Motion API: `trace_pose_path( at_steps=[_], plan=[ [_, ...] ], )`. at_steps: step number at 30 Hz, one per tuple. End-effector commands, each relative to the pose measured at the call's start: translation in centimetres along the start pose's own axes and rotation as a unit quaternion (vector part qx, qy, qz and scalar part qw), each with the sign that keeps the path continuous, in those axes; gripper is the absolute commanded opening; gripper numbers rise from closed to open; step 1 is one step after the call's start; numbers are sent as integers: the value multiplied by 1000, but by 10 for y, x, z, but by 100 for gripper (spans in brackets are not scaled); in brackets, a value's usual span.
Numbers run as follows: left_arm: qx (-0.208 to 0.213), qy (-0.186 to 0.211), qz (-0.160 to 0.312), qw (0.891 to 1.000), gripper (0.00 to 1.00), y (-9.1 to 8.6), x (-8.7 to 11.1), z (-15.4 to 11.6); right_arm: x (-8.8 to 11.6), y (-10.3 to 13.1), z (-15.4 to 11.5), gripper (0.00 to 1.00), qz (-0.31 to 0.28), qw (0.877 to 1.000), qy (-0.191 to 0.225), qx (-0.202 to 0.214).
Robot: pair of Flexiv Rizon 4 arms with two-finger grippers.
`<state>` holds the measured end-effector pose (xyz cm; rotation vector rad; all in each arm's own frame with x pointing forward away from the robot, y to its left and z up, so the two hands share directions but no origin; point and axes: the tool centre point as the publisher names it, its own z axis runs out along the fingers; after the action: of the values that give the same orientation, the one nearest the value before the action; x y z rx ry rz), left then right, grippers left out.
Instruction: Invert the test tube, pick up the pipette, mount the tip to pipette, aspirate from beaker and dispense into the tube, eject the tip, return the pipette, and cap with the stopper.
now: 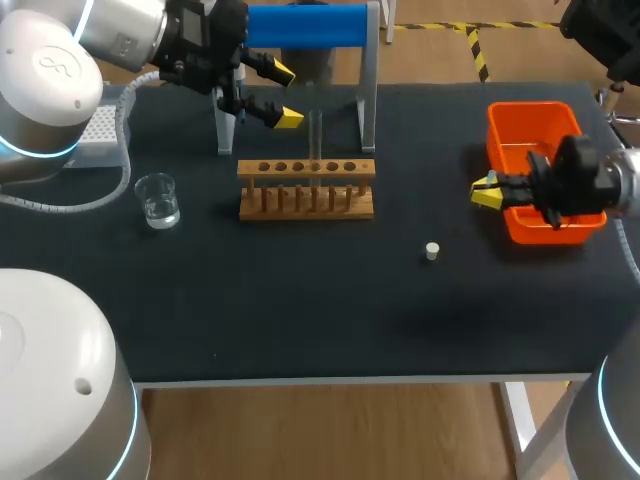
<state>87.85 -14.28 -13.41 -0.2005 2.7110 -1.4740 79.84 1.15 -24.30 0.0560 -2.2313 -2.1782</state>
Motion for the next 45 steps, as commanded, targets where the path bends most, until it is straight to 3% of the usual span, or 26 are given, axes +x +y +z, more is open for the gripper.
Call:
trace_pose_path(
  at_steps=[1, 43, 45],
  plan=[
    [-2, 1, -1, 1000, 100, -1, 0, -1, 3, -1, -2, 0, 2, 1000, -2, 1],
    [-2, 1, -1, 1000, 100, -1, 0, -1, 7, -6, -2, 0, 14, 1000, -9, 5],
    [10, -21, -11, 1000, 100, 8, -8, -8, 7, -6, -2, 0, 14, 1000, -9, 5]
  ],
)
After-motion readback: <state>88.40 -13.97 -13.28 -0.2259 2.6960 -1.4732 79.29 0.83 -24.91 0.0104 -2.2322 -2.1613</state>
